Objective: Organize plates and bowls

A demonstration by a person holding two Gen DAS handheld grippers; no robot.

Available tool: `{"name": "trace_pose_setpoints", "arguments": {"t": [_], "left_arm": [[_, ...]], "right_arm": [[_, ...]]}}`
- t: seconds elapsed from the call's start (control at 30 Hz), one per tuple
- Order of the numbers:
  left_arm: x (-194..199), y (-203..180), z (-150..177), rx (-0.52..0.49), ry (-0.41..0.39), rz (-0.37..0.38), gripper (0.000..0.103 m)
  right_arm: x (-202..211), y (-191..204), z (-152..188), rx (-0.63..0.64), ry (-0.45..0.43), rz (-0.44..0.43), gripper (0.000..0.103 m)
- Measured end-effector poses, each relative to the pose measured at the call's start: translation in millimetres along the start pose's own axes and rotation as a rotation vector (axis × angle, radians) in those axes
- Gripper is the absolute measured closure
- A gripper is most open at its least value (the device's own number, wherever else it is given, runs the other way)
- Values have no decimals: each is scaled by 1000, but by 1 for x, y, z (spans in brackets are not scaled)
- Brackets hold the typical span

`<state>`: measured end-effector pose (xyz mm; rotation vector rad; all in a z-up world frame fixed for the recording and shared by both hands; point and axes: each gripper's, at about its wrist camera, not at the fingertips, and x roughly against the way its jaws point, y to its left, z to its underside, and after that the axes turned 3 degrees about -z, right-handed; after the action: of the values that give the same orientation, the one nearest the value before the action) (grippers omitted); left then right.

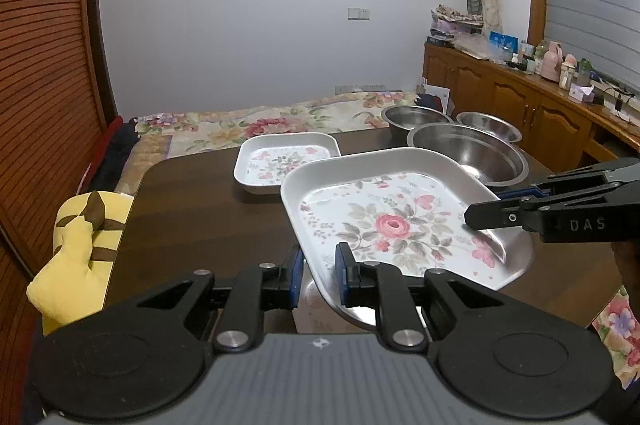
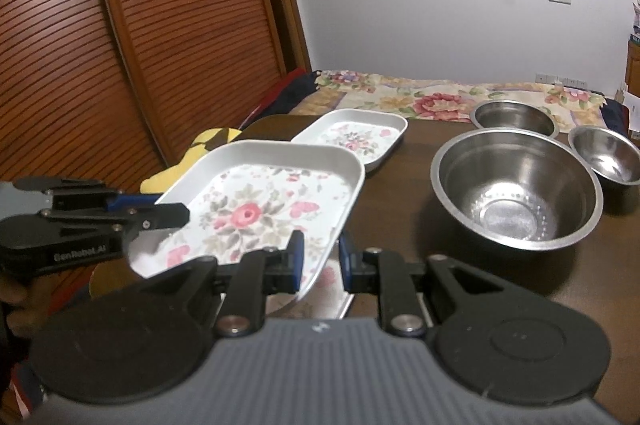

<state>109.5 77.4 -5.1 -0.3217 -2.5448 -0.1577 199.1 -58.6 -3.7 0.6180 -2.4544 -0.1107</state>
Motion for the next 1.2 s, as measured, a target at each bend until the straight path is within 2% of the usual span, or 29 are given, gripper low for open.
{"name": "trace_pose_setpoints", "arguments": {"t": [0.33,0.8,1.2], "left_arm": [[-4,-3,16,11,28,21,85],[-12,-5,33,10,66,11,85],[-17,-5,39,12,76,-3,85]], "right_arm": [[0,-5,18,-27,14,2,83],[-10,-5,43,-79,32,-5,83],[-15,-1,48,-70,20,6,83]]}}
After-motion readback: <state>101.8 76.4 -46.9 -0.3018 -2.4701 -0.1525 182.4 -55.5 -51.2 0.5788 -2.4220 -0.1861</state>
